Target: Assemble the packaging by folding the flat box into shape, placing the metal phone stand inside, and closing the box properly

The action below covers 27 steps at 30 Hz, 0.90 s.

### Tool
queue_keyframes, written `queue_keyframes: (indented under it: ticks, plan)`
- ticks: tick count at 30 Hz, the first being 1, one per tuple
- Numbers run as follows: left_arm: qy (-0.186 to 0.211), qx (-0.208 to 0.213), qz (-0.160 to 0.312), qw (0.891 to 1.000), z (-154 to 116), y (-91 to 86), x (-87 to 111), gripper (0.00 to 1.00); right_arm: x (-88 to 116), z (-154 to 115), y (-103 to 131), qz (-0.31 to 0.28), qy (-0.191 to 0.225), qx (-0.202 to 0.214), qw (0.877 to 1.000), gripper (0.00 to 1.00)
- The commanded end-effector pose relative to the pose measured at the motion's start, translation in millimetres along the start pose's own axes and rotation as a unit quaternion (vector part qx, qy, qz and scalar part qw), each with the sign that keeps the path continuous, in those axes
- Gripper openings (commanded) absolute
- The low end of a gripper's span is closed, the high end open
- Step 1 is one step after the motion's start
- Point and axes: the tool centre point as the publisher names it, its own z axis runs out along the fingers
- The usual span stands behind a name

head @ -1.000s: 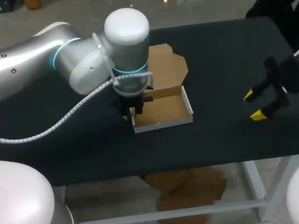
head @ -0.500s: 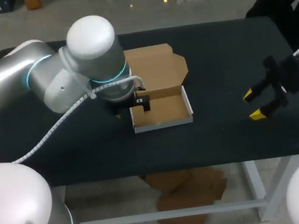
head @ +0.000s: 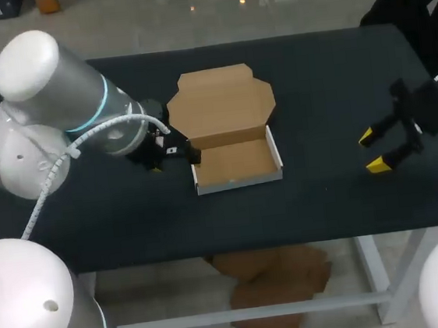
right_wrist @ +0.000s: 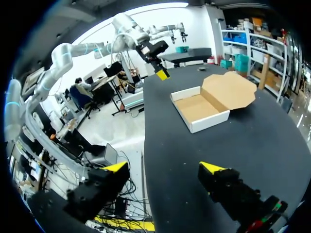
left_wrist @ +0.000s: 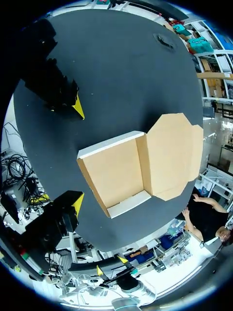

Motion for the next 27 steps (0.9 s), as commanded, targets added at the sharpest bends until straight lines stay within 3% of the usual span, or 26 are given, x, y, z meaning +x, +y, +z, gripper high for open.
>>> queue_keyframes:
  ticks: [1, 7, 15, 27]
  plan:
    - [0.107, 0.038, 0.018, 0.993, -33.5, 24.5, -8.1, 1.00, 2.9, -1.7, -1.0, 0.004, -0.002, -0.003, 1.000, 1.00]
    - [0.115, 0.041, 0.061, 0.991, -47.6, 45.8, -11.7, 1.00, 4.1, -4.1, -2.3, 0.013, -0.004, -0.011, 1.000, 1.00]
    - [0.114, 0.047, 0.063, 0.990, -68.0, 61.9, -16.9, 1.00, 6.8, -12.2, -7.4, 0.054, -0.018, -0.025, 0.998, 1.00]
    - [0.046, 0.025, -0.041, 0.998, -97.2, 68.8, -25.3, 1.00, 12.9, -35.8, -13.6, 0.185, -0.082, -0.006, 0.979, 1.00]
